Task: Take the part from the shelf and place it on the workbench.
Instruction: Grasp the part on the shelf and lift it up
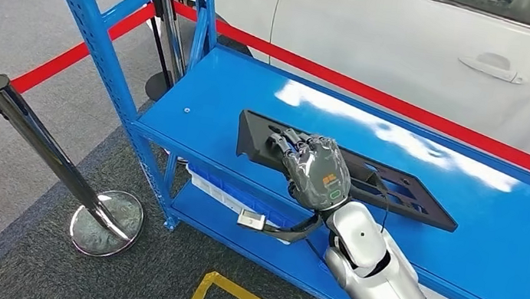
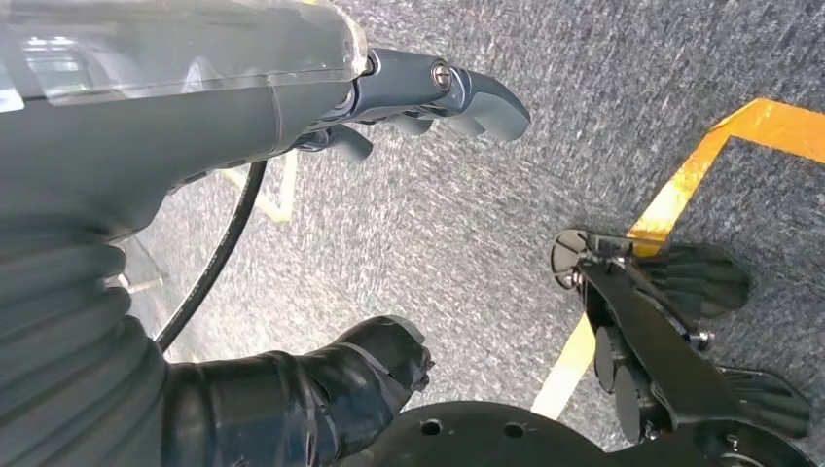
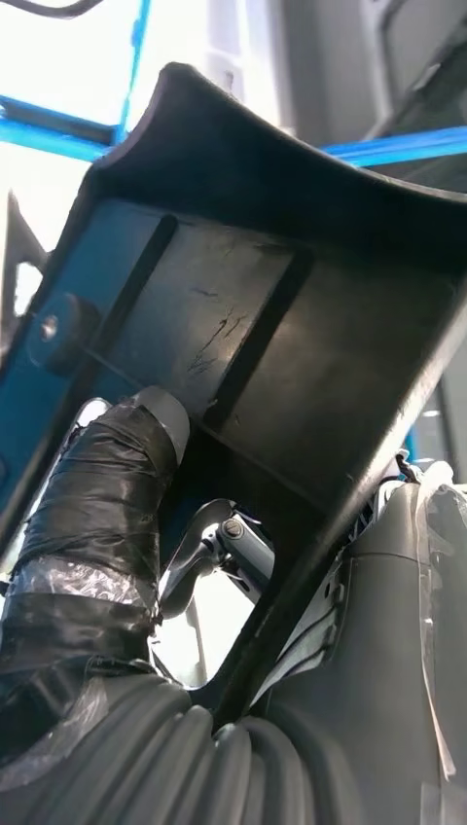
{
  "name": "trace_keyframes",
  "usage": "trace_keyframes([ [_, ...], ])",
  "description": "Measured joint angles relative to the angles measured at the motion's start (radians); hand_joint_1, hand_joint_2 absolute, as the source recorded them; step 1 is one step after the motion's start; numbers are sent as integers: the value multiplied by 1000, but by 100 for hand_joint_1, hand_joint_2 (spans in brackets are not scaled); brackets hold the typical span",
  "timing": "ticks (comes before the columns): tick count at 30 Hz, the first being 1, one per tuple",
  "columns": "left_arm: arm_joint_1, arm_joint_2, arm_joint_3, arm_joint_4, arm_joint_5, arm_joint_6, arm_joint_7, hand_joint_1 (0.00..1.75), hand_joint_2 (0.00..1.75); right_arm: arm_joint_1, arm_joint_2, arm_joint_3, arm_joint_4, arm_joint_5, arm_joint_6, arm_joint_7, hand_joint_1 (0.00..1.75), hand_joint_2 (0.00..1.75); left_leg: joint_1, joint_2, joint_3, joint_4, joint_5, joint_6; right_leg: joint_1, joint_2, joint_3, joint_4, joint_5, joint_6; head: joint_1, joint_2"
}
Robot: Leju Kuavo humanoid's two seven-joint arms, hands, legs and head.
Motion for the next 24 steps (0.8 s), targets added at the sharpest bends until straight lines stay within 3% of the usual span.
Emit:
trace_keyframes([
  [3,2,8,-21,-3,-2,0,7,0,175,30,-39,-1,-69,40,-71,-11,175,175,-1,-1,1,3,5,5,-1,-1,1,-2,6,7,0,0],
  [5,1,8,-40,-6,-12,2,18,0,175,76,-98,-14,-131,47,-145,-23,175,175,6,0,8,-14,24,16,-1,-4,1,1,-1,17,0,0],
  [7,-2,7,-63,-13,-28,4,32,0,175,150,-180,-66,-198,44,-232,-64,175,175,13,-1,8,-32,41,26,-2,-9,-20,58,-52,29,1,0],
  [9,-2,9,-85,-22,-38,4,41,0,175,232,-242,-154,-250,45,-289,-136,175,175,12,-2,0,-30,44,30,-8,-11,-68,182,-122,39,2,0],
  [10,0,11,-95,-26,-39,3,44,0,175,270,-260,-203,-270,49,-299,-180,175,175,12,-1,-5,-26,44,30,-12,-11,-89,235,-142,44,2,0],
  [11,1,13,-102,-29,-41,1,46,0,175,302,-269,-251,-291,60,-302,-227,175,175,13,1,-11,-20,43,29,-17,-12,-96,258,-144,49,2,0],
  [12,1,16,-110,-32,-41,-2,47,0,175,329,-271,-295,-311,75,-303,-274,175,175,15,3,-17,-13,42,27,-23,-15,-83,241,-127,54,2,0],
  [14,-1,23,-122,-38,-41,-5,48,0,175,361,-266,-366,-351,110,-303,-342,175,175,19,7,-31,6,35,17,-35,-21,-13,123,-80,65,2,0],
  [16,-5,33,-133,-43,-41,-8,48,0,175,377,-255,-414,-387,127,-305,-376,175,175,19,9,-44,25,27,1,-34,-18,33,45,-56,61,1,0],
  [20,-9,42,-151,-50,-39,-16,45,0,175,385,-208,-490,-454,104,-307,-490,175,175,19,6,-57,45,17,-25,-29,-13,26,35,-56,20,0,0],
  [22,-9,43,-156,-53,-38,-19,45,0,175,388,-171,-521,-488,86,-307,-559,175,175,22,7,-83,101,-34,-33,-28,-15,15,29,-43,1,0,0],
  [24,-10,43,-162,-56,-36,-19,45,0,175,390,-140,-547,-521,78,-308,-590,175,175,23,7,-127,219,-115,-35,-20,-17,0,29,-31,-12,0,0],
])
